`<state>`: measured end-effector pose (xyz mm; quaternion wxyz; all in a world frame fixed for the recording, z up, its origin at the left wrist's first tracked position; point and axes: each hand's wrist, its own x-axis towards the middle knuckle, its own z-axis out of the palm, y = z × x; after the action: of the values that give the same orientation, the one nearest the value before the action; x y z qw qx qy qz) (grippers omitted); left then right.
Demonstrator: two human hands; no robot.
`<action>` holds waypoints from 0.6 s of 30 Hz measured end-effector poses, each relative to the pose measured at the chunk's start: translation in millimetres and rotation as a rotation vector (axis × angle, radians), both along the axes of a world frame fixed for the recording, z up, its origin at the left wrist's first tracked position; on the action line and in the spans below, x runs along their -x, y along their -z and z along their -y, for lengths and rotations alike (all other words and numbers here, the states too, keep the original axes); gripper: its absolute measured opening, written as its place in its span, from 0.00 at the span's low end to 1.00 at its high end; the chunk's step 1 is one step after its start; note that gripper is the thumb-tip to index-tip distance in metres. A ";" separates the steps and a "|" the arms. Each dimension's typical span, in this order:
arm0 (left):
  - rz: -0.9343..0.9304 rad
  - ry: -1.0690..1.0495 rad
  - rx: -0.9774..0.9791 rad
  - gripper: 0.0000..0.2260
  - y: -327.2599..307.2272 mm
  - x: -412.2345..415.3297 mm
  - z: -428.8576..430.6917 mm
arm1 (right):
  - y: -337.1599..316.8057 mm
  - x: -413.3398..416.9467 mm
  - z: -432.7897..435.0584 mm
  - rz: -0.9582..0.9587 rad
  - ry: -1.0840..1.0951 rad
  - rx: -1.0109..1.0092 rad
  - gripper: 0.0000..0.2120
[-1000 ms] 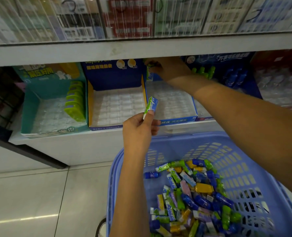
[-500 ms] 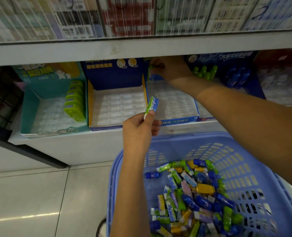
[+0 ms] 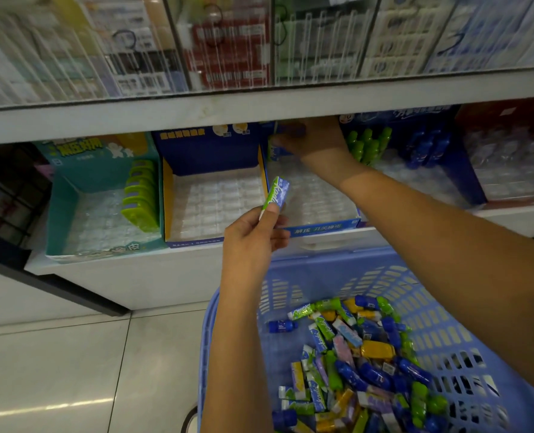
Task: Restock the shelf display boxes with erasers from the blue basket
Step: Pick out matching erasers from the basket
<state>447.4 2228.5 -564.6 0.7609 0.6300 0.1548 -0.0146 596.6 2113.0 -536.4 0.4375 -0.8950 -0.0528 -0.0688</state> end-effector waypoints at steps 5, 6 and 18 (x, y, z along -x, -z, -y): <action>0.078 0.027 0.015 0.10 -1.6 -1.4 2.9 | -6.3 70.6 21.0 -0.311 -0.078 -0.589 0.07; 0.109 0.055 -0.005 0.09 -1.6 -0.8 4.1 | -4.5 84.9 23.9 -0.327 -0.129 -0.582 0.05; 0.276 0.212 -0.906 0.21 -3.4 5.1 33.6 | -10.8 44.8 24.6 0.087 0.064 -0.286 0.11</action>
<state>442.3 2195.0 -561.2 0.4178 0.9063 -0.0217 0.0603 551.9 2088.4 -525.6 0.5554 -0.8209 -0.0331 -0.1283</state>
